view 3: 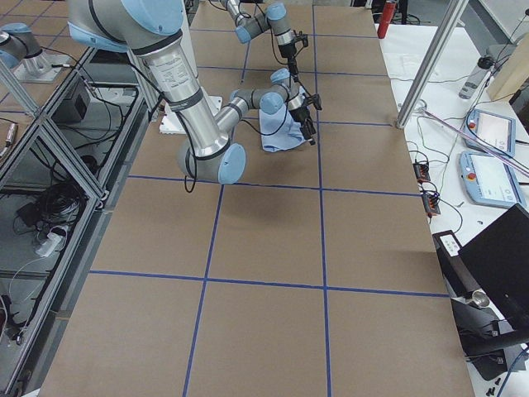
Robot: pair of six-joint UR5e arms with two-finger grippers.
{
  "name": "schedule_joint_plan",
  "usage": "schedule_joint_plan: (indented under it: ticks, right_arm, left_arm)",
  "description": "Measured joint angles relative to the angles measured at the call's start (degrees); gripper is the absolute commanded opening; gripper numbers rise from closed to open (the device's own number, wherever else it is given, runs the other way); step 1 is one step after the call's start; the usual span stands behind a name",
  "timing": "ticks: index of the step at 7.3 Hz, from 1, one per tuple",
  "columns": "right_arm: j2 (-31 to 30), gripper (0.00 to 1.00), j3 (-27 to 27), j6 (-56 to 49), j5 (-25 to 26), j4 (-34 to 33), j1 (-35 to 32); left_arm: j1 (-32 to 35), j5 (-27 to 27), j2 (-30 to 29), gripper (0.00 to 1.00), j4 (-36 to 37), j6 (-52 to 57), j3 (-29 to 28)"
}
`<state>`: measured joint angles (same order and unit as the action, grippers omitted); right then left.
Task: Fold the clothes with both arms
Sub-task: 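Release the shirt and raise the left gripper away while the right gripper holds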
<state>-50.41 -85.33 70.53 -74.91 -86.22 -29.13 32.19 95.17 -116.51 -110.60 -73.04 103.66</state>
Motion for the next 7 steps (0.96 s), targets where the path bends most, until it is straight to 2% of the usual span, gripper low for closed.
schedule_joint_plan:
  ticks: [3, 5, 7]
  right_arm:
    - [1.8, 1.0, -0.7, -0.2, -6.9, 0.8, -2.2]
    - [1.9, 1.0, -1.0, -0.4, -8.4, 1.2, -2.8]
    - [1.8, 1.0, -1.0, -0.4, -8.6, 1.2, -3.1]
  left_arm:
    - [-3.0, -3.4, -0.8, 1.0, 0.3, -0.7, -4.8]
    - [-4.7, -6.1, -1.7, 1.0, 0.8, -0.7, -6.9]
    - [-5.2, -6.6, -3.8, 1.0, 1.3, -0.7, -10.1]
